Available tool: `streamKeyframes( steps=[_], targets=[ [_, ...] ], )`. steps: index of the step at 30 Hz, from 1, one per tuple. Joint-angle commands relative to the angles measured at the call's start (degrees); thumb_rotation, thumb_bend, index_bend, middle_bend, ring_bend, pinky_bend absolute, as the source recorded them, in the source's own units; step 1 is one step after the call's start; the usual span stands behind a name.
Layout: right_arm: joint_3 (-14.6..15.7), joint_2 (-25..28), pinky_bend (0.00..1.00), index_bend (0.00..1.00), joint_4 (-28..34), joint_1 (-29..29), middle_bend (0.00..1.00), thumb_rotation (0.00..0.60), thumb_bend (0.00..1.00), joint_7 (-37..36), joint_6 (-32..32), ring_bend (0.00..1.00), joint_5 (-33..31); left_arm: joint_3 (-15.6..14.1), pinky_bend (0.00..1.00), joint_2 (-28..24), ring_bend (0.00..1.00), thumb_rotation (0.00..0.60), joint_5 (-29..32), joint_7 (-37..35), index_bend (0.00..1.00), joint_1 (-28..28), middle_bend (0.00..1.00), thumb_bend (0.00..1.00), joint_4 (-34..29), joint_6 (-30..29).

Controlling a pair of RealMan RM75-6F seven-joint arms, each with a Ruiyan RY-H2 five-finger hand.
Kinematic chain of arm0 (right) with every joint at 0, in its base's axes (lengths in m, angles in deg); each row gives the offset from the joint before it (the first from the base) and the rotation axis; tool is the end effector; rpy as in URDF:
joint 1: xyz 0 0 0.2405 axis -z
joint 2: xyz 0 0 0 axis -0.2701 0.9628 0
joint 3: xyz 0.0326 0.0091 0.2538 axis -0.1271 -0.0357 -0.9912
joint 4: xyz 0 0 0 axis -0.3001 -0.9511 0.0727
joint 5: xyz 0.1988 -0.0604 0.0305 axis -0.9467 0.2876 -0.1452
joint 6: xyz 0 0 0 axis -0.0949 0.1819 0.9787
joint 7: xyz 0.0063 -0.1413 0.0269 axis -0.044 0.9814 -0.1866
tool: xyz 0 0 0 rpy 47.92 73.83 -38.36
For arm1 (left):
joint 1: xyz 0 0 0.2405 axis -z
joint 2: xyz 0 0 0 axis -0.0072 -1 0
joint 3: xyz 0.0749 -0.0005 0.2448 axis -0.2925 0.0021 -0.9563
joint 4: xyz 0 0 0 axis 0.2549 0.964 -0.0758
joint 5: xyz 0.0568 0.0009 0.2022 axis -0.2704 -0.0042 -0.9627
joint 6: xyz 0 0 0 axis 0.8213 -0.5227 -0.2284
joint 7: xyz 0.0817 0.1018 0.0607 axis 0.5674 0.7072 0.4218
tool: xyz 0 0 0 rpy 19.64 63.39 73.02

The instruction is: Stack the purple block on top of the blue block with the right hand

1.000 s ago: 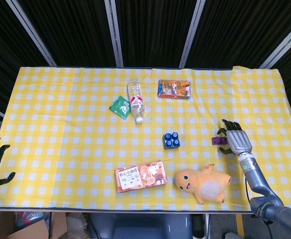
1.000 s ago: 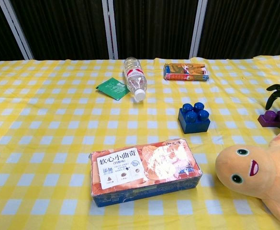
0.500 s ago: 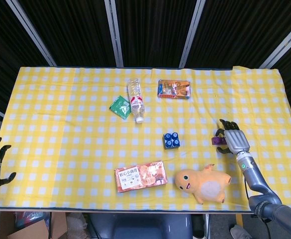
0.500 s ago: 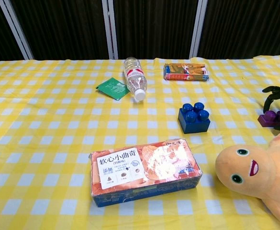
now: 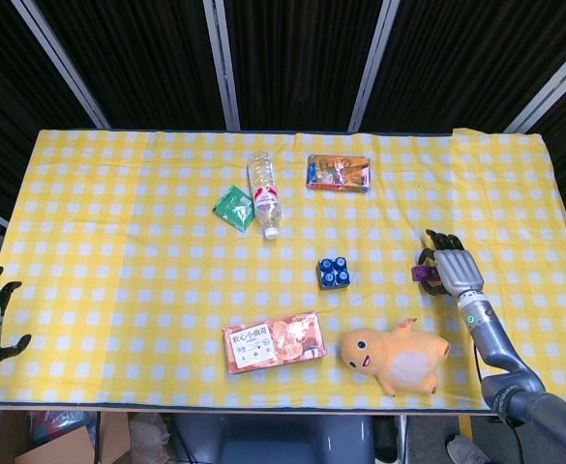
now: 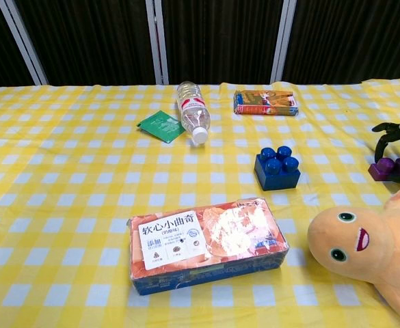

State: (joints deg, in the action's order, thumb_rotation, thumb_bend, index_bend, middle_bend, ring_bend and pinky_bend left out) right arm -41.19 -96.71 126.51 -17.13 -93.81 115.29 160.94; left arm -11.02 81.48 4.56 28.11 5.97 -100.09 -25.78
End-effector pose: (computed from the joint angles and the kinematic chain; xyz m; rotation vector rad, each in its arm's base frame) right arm -0.3285 -0.3657 0.0380 1.6154 -1.1062 0.6818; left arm -0.3130 0.1854 0.1478 -1.3173 -0.9041 -0.5626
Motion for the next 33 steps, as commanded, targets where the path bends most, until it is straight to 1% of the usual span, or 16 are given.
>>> streamKeyframes(
  steps=[1,12,22,29,33],
  targets=[
    [0.00,0.10,0.00,0.43,0.00,-0.04,0.00,0.600,0.39,0.05,-0.05,0.00,-0.06,-0.04,0.10,0.09,0.00,0.600,0.00,0.16,0.19,0.06,0.00,0.24,0.00,0.02],
    [0.17,0.29,0.00,0.46,-0.18,-0.03,0.00,0.600,0.39,0.11,-0.33,0.00,-0.37,-0.31,0.10,0.34,0.00,0.600,-0.16,0.86,0.19,0.17,0.00,0.24,-0.26,-0.07],
    [0.34,0.51,0.00,0.53,0.59,0.08,0.00,0.600,0.42,-0.18,0.36,0.00,0.00,-0.43,0.10,0.30,0.00,0.600,-0.28,0.76,0.19,0.23,0.00,0.24,-0.32,-0.03],
    [-0.15,1.69,0.00,0.57,3.13,-0.12,0.00,0.600,0.44,0.97,1.16,0.00,-0.18,-0.45,0.10,0.18,0.00,0.600,-0.21,0.32,0.19,0.33,0.00,0.24,-0.20,0.29],
    [-0.60,3.52,0.00,0.57,6.84,-0.15,0.00,0.600,0.45,2.10,1.93,0.00,-0.36,-0.39,0.10,0.03,0.00,0.600,-0.09,-0.21,0.19,0.37,0.00,0.24,-0.15,0.51]
  ],
)
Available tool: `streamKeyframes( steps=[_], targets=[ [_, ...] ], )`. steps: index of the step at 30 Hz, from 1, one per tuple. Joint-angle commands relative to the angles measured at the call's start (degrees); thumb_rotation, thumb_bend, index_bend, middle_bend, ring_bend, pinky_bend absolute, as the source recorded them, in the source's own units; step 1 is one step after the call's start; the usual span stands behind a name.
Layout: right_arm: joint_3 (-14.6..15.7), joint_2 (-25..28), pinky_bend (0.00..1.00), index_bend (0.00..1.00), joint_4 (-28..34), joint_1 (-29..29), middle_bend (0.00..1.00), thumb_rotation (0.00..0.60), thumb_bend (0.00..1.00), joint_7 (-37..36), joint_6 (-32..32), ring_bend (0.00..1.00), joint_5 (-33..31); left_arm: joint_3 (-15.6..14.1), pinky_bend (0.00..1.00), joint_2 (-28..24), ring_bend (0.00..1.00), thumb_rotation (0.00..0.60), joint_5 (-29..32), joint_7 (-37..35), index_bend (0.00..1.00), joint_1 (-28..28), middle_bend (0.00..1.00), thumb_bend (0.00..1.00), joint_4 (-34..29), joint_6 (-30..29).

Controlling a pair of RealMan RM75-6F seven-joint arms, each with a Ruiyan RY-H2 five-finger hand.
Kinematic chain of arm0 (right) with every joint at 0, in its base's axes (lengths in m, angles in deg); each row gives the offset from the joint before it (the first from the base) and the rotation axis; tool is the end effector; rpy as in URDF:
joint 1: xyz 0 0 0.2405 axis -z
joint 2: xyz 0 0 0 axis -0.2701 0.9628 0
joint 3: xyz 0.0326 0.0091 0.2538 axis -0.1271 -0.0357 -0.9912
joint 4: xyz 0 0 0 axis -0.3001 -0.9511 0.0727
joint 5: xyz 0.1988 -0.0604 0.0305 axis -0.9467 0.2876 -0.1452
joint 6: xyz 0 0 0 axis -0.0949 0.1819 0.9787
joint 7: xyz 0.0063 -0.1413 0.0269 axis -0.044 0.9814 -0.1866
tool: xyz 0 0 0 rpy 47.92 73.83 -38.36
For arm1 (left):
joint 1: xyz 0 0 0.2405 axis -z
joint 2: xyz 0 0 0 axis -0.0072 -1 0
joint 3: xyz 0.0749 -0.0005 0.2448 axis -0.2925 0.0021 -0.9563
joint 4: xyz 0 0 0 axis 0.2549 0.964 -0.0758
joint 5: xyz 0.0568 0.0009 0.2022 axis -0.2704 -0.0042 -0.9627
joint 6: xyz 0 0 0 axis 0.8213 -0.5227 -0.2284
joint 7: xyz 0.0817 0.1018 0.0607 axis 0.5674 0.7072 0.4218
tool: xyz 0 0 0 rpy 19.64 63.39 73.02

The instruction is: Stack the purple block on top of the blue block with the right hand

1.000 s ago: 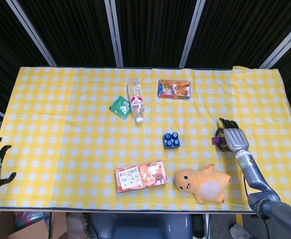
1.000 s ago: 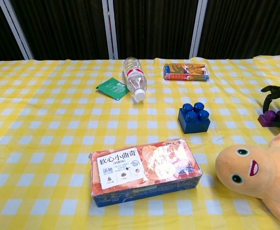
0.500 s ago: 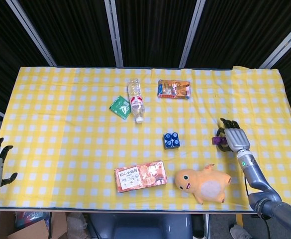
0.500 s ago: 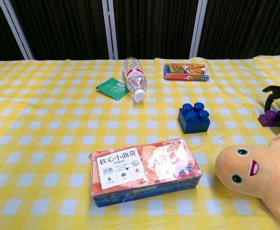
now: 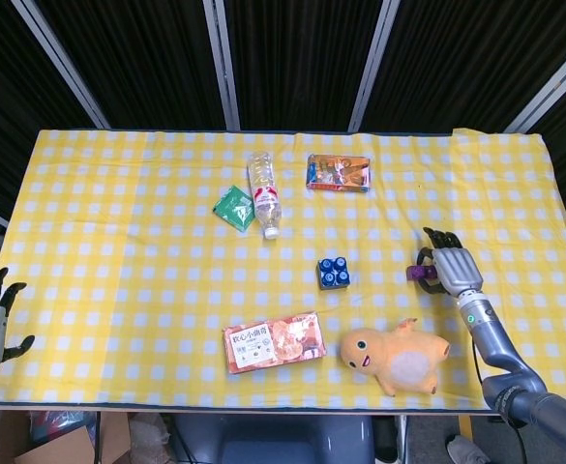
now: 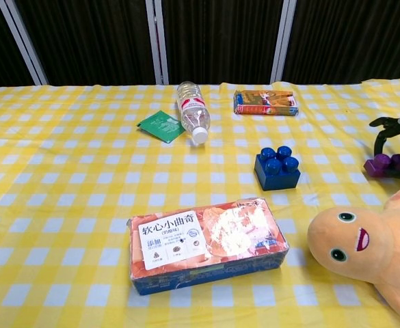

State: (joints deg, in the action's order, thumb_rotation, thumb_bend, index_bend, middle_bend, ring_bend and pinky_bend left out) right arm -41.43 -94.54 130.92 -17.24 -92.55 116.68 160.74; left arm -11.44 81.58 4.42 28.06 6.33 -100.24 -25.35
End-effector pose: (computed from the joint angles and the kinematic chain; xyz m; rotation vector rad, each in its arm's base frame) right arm -0.3162 -0.3647 0.0429 1.6300 -1.0954 0.7189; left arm -0.3117 0.1857 0.1448 -1.3316 -0.9120 -0.5643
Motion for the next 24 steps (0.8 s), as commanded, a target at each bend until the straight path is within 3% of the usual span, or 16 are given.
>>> streamKeyframes(
  steps=[1,14,24],
  targets=[
    [-0.59,2.13,0.00,0.57,3.95,-0.13,0.00,0.600,0.45,1.59,0.85,0.00,-0.25,0.06,0.10,-0.13,0.00,0.600,0.03,-0.36,0.19,0.02,0.00,0.24,0.02,0.12],
    [-4.41,12.10,0.00,0.57,32.04,-2.96,0.00,0.600,0.45,24.77,4.70,0.00,-7.73,-0.29,0.10,-1.36,0.00,0.600,-1.31,-3.72,0.19,-0.04,0.00,0.24,0.26,0.88],
    [-5.50,11.47,0.00,0.57,42.53,-7.83,0.00,0.600,0.45,39.75,6.51,0.00,-16.62,-0.46,0.10,-1.81,0.00,0.600,-1.97,-5.42,0.19,0.23,0.00,0.24,0.58,1.78]
  ],
)
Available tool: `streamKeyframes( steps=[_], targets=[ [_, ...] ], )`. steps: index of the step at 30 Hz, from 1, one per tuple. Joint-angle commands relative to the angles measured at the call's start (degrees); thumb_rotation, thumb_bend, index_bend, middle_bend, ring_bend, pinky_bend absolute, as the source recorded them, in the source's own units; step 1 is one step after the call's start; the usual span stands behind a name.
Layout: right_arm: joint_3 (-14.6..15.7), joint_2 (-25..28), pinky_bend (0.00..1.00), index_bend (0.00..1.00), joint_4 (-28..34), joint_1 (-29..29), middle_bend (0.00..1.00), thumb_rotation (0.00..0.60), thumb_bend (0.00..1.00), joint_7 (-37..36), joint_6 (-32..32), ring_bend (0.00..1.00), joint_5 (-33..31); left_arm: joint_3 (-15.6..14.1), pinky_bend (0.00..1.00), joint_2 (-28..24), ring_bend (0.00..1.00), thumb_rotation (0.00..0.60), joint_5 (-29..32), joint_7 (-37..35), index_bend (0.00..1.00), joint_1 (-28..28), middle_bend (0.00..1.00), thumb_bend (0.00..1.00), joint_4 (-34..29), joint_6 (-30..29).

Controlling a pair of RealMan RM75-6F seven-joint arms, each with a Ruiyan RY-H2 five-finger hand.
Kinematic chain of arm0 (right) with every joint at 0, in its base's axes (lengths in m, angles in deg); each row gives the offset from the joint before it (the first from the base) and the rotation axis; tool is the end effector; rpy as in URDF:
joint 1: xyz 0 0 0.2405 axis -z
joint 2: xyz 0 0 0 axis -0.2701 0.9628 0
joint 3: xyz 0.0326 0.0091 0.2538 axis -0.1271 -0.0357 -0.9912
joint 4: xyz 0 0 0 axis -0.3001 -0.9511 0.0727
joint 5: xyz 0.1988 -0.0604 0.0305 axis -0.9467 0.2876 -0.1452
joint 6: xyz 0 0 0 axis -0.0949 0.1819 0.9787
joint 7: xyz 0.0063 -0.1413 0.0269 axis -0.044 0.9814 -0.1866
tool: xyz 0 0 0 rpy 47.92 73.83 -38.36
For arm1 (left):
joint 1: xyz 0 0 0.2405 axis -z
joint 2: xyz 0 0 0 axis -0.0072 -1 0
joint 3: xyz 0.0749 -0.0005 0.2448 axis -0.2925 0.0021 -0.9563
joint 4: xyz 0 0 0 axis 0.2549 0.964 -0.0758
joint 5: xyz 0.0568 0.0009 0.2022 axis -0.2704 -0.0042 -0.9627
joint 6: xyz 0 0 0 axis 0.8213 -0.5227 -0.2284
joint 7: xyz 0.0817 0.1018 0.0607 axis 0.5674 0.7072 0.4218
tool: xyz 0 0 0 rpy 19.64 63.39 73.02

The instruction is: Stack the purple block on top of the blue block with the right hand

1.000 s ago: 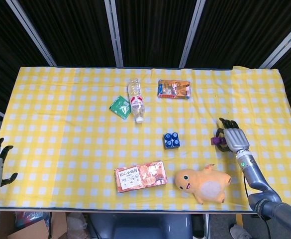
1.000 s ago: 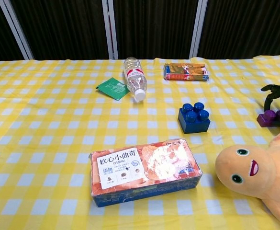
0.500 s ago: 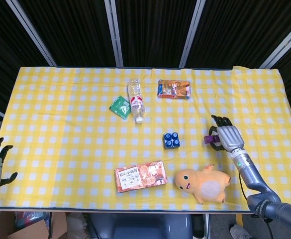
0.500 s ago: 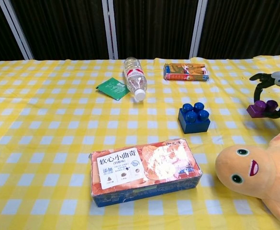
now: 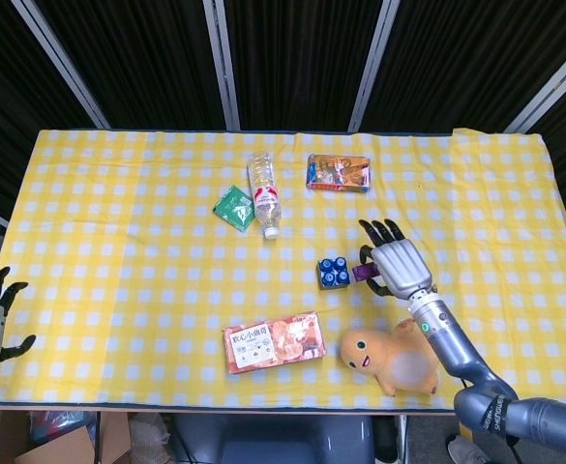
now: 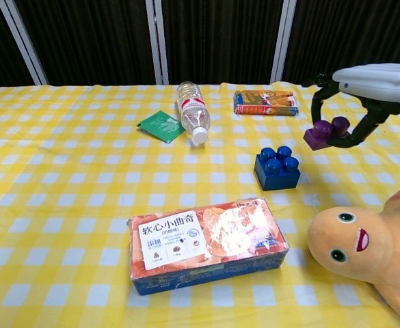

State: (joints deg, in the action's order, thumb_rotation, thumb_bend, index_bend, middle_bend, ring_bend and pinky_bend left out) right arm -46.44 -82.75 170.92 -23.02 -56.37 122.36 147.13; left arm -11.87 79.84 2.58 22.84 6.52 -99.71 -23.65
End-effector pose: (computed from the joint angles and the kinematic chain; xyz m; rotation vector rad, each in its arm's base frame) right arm -0.1628 -0.3431 0.0513 1.8481 -0.8618 0.8208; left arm -0.3131 0.1863 0.1497 -1.3489 -0.9482 -0.6110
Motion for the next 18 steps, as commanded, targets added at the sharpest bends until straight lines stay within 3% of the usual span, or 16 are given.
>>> streamKeyframes(
  steps=[1,18],
  targets=[
    [-0.53,-0.76,0.00,0.57,2.93,-2.63,0.00,0.600,0.45,4.69,1.00,0.00,-3.94,-0.06,0.10,-0.15,0.00,0.600,-0.27,-0.44,0.19,0.02,0.00,0.24,0.05,0.09],
    [0.94,-7.48,0.00,0.57,0.39,-9.16,0.00,0.600,0.45,12.12,1.81,0.00,-14.75,-0.33,0.10,-0.84,0.00,0.600,-1.42,-2.89,0.19,0.16,0.00,0.24,0.48,0.82]
  ],
)
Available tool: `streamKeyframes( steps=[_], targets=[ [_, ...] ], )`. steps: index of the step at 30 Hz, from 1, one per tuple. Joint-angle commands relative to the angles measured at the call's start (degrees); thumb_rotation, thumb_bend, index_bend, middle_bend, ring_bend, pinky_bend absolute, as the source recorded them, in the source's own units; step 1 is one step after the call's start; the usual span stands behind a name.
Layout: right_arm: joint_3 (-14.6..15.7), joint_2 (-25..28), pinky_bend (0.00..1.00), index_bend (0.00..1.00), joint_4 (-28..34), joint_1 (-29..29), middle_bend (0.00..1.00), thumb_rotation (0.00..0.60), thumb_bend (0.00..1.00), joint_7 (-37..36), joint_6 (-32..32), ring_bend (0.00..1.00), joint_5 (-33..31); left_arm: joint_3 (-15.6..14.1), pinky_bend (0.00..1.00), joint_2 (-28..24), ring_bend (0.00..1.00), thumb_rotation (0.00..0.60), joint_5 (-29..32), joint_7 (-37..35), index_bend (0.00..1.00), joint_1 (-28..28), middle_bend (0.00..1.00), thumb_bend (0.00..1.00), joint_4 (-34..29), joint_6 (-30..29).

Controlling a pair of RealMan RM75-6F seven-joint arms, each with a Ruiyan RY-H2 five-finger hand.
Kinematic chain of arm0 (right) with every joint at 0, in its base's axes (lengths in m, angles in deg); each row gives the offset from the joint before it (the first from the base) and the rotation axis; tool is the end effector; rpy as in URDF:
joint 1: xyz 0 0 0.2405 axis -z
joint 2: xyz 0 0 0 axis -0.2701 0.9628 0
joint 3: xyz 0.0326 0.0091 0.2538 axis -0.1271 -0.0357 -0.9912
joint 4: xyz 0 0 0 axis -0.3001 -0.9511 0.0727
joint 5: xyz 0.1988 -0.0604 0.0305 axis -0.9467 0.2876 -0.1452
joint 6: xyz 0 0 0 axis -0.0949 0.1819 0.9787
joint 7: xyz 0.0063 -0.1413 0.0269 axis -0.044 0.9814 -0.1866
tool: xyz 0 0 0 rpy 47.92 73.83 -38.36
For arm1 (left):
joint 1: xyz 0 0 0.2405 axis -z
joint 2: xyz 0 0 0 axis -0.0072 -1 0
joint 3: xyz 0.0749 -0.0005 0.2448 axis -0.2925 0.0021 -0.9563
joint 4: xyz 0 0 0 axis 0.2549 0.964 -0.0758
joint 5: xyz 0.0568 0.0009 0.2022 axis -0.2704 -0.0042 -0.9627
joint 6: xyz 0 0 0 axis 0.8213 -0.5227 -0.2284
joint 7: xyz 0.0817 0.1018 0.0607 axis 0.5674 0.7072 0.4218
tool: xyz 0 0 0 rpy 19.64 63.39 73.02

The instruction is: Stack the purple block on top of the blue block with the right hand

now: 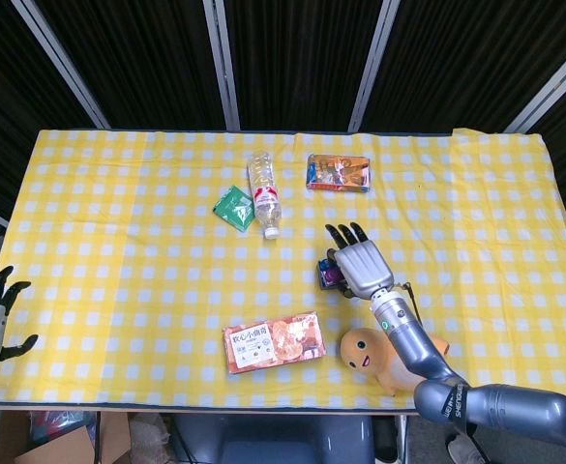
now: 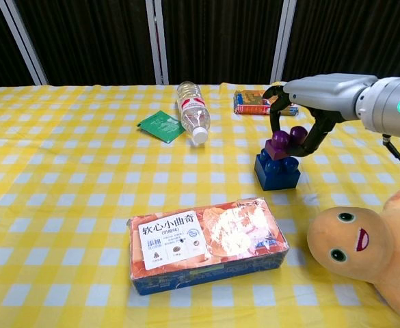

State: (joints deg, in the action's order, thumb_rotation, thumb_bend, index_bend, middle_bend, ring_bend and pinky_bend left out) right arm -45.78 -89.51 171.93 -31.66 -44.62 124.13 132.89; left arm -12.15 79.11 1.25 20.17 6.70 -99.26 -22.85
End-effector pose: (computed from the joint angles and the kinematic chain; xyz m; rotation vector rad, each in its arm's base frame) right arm -0.1194 -0.3486 0.0105 1.9002 -0.8794 0.7617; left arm -0.3132 0.1870 0.1514 -1.3635 -0.9630 -0.6374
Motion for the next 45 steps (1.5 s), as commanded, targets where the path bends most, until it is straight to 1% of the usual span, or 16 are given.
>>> streamKeyframes(
  steps=[1,11,19,45],
  targets=[
    [0.38,-1.02,0.00,0.57,-0.86,-0.75,0.00,0.600,0.45,0.44,0.08,0.00,-0.79,-0.04,0.10,-0.15,0.00,0.600,-0.08,-0.37,0.19,-0.02,0.00,0.24,0.09,0.06],
    [1.35,-2.52,0.00,0.57,-2.50,-2.26,0.00,0.600,0.45,0.49,0.50,0.00,-2.67,0.13,0.10,-0.51,0.00,0.600,-0.06,-1.46,0.19,-0.16,0.00,0.24,0.40,-0.05],
    [2.11,-3.39,0.00,0.57,-4.63,-2.80,0.00,0.600,0.45,-0.88,-0.13,0.00,-3.25,0.14,0.10,-0.52,0.00,0.600,-0.03,-1.36,0.19,-0.19,0.00,0.24,0.36,-0.12],
    [4.24,-5.01,0.00,0.57,-9.77,-2.42,0.00,0.600,0.45,-6.44,-2.10,0.00,-0.63,0.29,0.10,0.04,0.00,0.600,0.69,0.02,0.19,0.06,0.00,0.24,0.44,0.01]
  ],
)
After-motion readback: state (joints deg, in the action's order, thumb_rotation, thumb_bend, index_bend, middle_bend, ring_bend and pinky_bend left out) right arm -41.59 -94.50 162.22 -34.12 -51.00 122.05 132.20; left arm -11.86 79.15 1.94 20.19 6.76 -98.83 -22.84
